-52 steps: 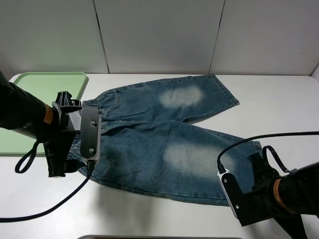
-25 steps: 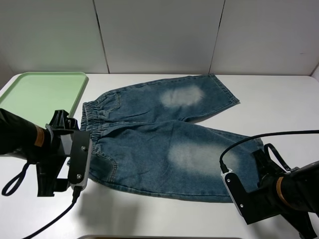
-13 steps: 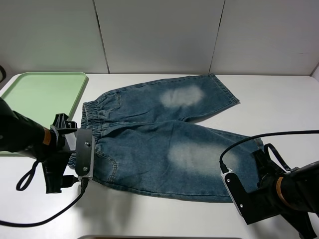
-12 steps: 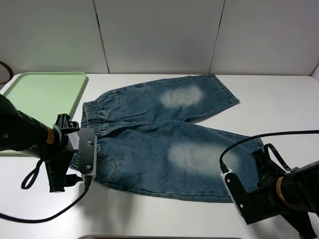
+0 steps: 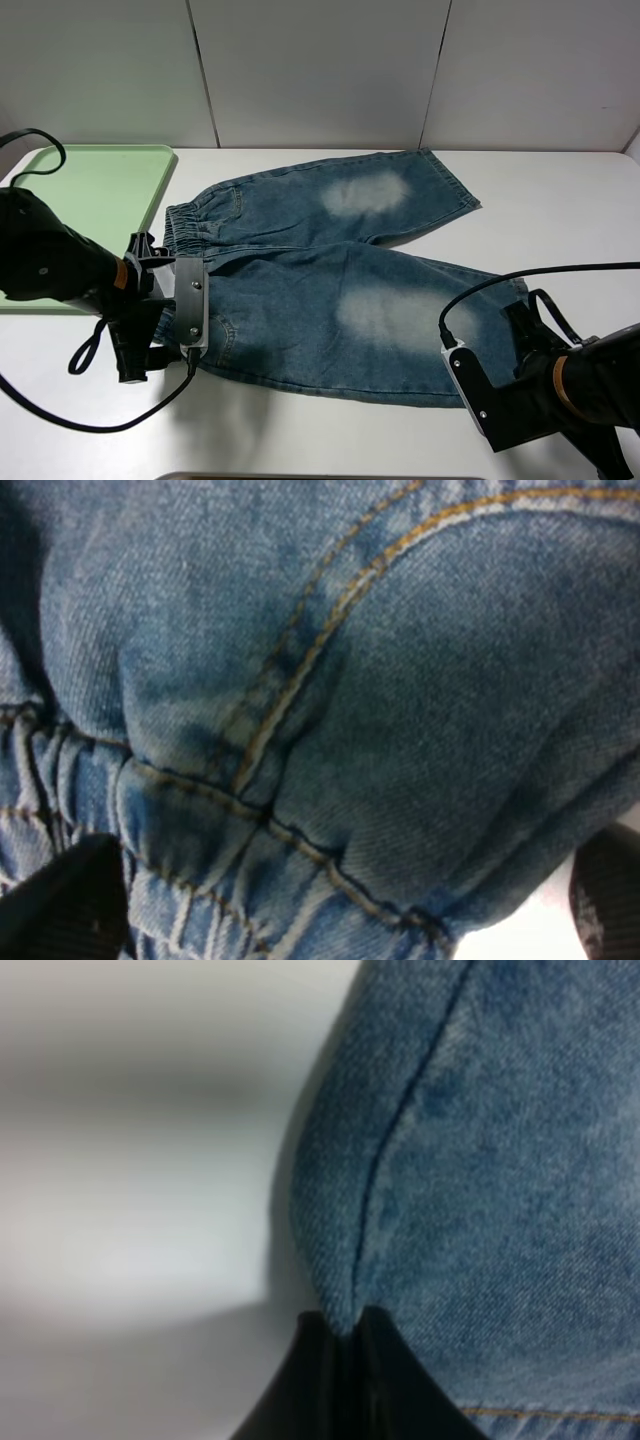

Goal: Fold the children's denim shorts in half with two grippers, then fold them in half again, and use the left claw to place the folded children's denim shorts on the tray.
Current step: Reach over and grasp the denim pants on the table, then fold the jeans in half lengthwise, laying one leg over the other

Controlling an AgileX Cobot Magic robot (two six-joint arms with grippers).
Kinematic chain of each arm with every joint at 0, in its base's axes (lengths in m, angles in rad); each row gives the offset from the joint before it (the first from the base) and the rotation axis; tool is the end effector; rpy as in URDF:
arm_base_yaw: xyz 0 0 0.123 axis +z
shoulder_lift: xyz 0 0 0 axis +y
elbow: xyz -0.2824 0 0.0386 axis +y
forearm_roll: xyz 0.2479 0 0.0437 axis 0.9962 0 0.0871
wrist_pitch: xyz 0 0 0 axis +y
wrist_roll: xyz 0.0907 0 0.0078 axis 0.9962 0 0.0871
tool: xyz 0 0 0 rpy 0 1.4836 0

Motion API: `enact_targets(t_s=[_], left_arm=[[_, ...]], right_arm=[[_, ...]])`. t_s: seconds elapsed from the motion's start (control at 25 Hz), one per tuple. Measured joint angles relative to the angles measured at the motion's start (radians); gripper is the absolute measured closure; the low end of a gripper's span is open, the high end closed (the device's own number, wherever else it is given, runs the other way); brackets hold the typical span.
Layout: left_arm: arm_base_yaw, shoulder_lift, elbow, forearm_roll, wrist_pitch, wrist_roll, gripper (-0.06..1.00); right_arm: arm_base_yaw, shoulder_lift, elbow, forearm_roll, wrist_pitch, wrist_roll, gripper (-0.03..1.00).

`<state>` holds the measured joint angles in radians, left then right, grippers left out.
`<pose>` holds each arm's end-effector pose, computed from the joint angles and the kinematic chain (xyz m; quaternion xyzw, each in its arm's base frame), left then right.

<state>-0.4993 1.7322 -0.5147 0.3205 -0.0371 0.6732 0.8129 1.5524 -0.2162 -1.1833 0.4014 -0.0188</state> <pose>0.2206 -0.1215 0.0971 0.6609 0.7125 0.0521 0.2298 0.1252 0.0842 0.0914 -0.8122 0.5479 -0.1947 0.0458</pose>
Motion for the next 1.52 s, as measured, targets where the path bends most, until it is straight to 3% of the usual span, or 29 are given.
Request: enact_targets(t_s=[0.16,0.4,0.68,1.12,1.36,1.52], left_arm=[[0.000,0.007,0.000,-0.003,0.010,-0.004,0.22],[0.000,0.016,0.000,-0.003,0.047,-0.005,0.56],[0.000,0.019,-0.008,-0.001,0.074,-0.005,0.83],[-0.007,0.016,-0.087,-0.001,0.215,-0.153,0.84],[-0.026,-0.067,-0.091,-0.001,0.250,-0.176,0.84],[-0.026,-0.147,-0.091,-0.001,0.276,-0.180,0.84]], right_arm=[[0.000,0.000,0.000,0.000,-0.007,0.000,0.99],[0.000,0.000,0.000,0.000,-0.013,0.019,0.99],[0.000,0.000,0.000,0.000,-0.013,0.019,0.99],[0.000,-0.055,0.001,-0.030,0.034,0.036,0.99],[0.000,-0.160,-0.013,-0.114,0.114,0.191,0.99],[0.000,-0.189,-0.102,-0.124,0.193,0.360,0.99]])
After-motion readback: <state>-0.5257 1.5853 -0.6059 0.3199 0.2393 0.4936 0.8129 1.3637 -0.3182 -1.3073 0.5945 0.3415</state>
